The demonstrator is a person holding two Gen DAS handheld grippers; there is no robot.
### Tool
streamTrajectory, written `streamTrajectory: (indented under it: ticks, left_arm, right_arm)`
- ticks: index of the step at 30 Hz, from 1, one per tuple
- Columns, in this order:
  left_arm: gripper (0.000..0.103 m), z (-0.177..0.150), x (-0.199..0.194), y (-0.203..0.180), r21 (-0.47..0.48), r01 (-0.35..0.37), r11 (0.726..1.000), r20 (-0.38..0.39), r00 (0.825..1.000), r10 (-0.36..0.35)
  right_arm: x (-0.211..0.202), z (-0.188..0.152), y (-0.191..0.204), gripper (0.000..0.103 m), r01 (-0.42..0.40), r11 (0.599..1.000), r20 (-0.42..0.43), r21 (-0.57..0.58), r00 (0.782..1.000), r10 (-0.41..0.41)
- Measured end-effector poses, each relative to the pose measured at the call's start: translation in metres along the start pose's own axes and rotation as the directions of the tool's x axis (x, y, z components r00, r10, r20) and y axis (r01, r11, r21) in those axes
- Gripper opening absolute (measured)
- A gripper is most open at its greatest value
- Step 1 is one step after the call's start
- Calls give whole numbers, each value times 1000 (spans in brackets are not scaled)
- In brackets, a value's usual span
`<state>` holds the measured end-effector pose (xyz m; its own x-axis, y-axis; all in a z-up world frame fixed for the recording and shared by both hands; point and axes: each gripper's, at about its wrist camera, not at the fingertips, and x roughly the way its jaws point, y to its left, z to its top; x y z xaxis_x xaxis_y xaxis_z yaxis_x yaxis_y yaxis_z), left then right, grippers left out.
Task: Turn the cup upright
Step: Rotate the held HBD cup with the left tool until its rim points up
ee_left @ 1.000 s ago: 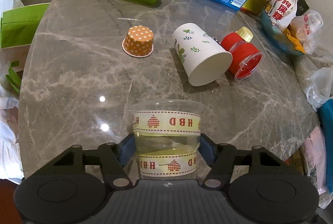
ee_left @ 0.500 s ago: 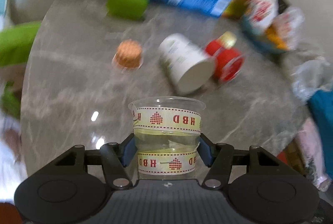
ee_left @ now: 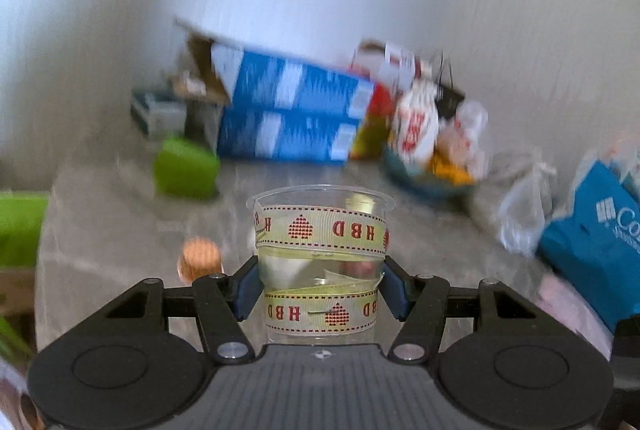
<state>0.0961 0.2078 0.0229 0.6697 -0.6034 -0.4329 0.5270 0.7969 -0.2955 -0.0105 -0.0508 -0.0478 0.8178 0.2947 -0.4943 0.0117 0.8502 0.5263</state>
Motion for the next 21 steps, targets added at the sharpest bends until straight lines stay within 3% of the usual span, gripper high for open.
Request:
streamTrajectory:
  ticks: [3, 5, 8, 14, 19, 21]
  left_arm:
    - [64, -7, -12, -11, 66, -30, 997, 139, 990, 21]
    - [64, -23, -22, -26, 132, -118, 984, 271, 959, 79]
    - [64, -56, -29, -39, 166, -206, 964, 399, 908, 125]
    - [64, -126, -13, -36, 39, -310, 950, 458, 851, 259]
    - [64, -152, -5, -34, 64, -340, 938, 512, 818, 261]
    - [64, -159, -4, -35, 87, -365, 927, 550, 793, 260]
  right_arm:
    - [-5, 0, -1, 94, 7, 1000, 26, -1, 1000, -7]
    - [-9, -1, -2, 94, 8, 1000, 49, -1, 999, -8]
    - [-18, -5, -6, 94, 2, 1000, 100, 7, 995, -3]
    - [-38, -23, -16, 94, 10, 1000, 187, -12, 982, -8]
    - [-45, -37, -19, 94, 27, 999, 180, -20, 983, -23]
    - [-48, -45, -18, 94, 29, 999, 199, -31, 980, -22]
